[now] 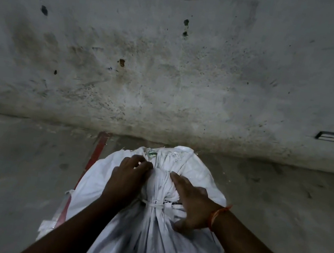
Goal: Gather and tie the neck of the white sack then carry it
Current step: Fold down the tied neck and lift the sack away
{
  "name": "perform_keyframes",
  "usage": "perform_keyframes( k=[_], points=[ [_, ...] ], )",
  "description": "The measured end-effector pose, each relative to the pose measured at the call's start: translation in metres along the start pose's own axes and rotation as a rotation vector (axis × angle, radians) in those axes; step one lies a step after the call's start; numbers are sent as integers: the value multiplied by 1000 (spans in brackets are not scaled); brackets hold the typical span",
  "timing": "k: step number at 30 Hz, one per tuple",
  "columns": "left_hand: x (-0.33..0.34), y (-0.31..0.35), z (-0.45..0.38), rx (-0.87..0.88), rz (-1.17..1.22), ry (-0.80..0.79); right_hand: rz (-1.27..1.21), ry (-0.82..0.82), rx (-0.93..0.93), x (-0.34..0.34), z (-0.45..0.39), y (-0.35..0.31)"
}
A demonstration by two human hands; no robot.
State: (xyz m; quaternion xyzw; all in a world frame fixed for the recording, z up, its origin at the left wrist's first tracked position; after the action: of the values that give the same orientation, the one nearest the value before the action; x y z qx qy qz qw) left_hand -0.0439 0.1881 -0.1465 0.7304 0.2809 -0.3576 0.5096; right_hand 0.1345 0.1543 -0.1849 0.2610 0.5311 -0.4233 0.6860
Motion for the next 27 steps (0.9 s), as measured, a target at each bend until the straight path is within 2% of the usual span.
perform_keyframes(
  k=[3, 6, 12, 16, 17, 19, 21, 24, 27],
  points=[
    [6, -10, 27, 124, 182, -142, 13, 30, 7, 3, -1, 4],
    [11, -18, 56, 106, 152, -262, 38, 81, 37, 5, -4, 5],
    [26, -36, 48, -7, 79, -252, 31, 182, 118, 0, -2, 4],
    [28, -42, 43, -48, 116, -223, 54, 127, 116, 1, 1, 11],
    [27, -43, 43, -58, 132, -218, -23, 105, 98, 2, 1, 15],
    [21, -40, 43, -55, 143, -208, -364, 117, 83, -3, 3, 21],
    [17, -36, 45, -48, 171, -179, -578, 212, 124, -15, 4, 24],
    [14, -34, 48, -62, 202, -134, -499, 260, 160, -15, 0, 25],
    [19, -42, 52, -110, 185, -131, -309, 138, 91, 2, -1, 19]
  ],
)
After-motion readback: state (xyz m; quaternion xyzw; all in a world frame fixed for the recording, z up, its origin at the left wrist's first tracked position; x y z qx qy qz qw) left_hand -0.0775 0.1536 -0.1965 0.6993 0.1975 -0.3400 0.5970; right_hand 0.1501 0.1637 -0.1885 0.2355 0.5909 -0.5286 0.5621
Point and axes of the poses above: each hand's wrist, its own z-axis away from the middle knuckle, its own x-axis out of the palm, y = z × x, the point moved 9 cm from there along -z, towards the middle knuckle, and after that the axes turned 14 degrees about z, right-handed, at the moved point
